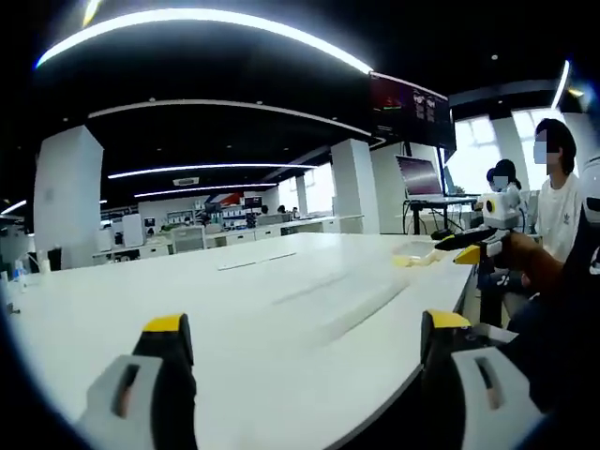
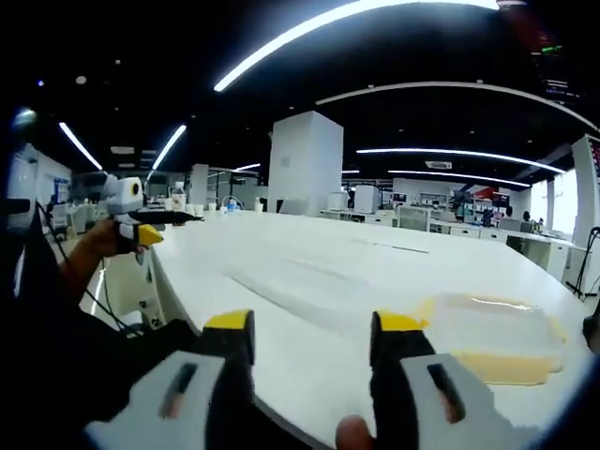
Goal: Snap each plastic latch of the storage box into its locked position after aligning the lid with the box until every specified latch is closed and the lid sits flush.
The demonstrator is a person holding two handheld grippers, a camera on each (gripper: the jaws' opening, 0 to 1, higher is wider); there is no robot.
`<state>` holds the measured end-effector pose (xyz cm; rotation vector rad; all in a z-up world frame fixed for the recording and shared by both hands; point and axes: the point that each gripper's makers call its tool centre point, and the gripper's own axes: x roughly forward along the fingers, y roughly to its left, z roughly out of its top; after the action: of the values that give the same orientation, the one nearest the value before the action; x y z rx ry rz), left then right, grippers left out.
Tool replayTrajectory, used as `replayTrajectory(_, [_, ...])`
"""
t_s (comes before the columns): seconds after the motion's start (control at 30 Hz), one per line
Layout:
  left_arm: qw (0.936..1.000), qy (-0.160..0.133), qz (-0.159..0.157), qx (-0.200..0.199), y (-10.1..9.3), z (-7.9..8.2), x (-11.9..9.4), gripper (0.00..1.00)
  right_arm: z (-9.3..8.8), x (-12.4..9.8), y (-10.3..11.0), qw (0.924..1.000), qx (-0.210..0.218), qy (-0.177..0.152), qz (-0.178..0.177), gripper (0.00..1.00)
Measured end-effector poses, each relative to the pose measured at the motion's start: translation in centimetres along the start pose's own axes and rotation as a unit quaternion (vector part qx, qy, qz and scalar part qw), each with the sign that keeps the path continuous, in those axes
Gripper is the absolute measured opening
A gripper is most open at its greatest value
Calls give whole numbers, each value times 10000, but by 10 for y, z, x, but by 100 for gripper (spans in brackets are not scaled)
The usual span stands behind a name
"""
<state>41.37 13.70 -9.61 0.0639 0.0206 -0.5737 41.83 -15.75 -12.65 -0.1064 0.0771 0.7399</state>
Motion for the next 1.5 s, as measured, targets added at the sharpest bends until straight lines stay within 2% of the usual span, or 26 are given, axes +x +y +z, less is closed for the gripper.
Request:
replayTrajectory(0.1, [9999, 68, -65, -66, -2, -4, 1, 100, 1, -1, -4, 10000, 79, -53, -29, 36])
replayTrajectory(0.2, [10000, -3, 22, 13, 1, -1, 1, 100, 2, 0, -10, 9997, 98, -82, -206, 54])
replayTrajectory(0.27, [9999, -87, 73, -17, 4, 2, 0, 100, 1, 0, -9, 9998, 119, -63, -171, 56])
replayTrajectory(0.37, [9999, -96, 25, -49, 2, 3, -1, 100, -3, 2, -8, 9997, 12, 51, -235, 68])
replayTrajectory(0.53, [9997, -12, 249, -38, 10, 0, -2, 100, -6, 3, -9, 9996, 43, 90, -272, 77])
replayTrajectory(0.7, [9997, -33, 228, -95, 9, 1, -2, 100, -3, 4, -9, 9994, -11, 38, -349, 100])
replayTrajectory(0.93, [9996, -49, 268, -96, 11, 2, -2, 100, -4, 6, -9, 9995, -26, 84, -314, 100])
replayTrajectory(1.17, [9999, 35, 102, -63, 3, -2, 0, 100, -3, 7, -10, 9994, -90, 31, -320, 100])
replayTrajectory(1.23, [9999, 65, 79, -22, 1, -4, 1, 100, -5, 8, -7, 9996, -103, 90, -229, 100])
replayTrajectory(1.3, [9997, 39, 219, -68, 7, -3, 1, 100, -6, 8, -5, 9998, -60, 87, -195, 100])
replayTrajectory(1.5, [9996, 11, 299, -3, 12, -2, -2, 100, -7, 9, -7, 9997, -70, 78, -228, 100])
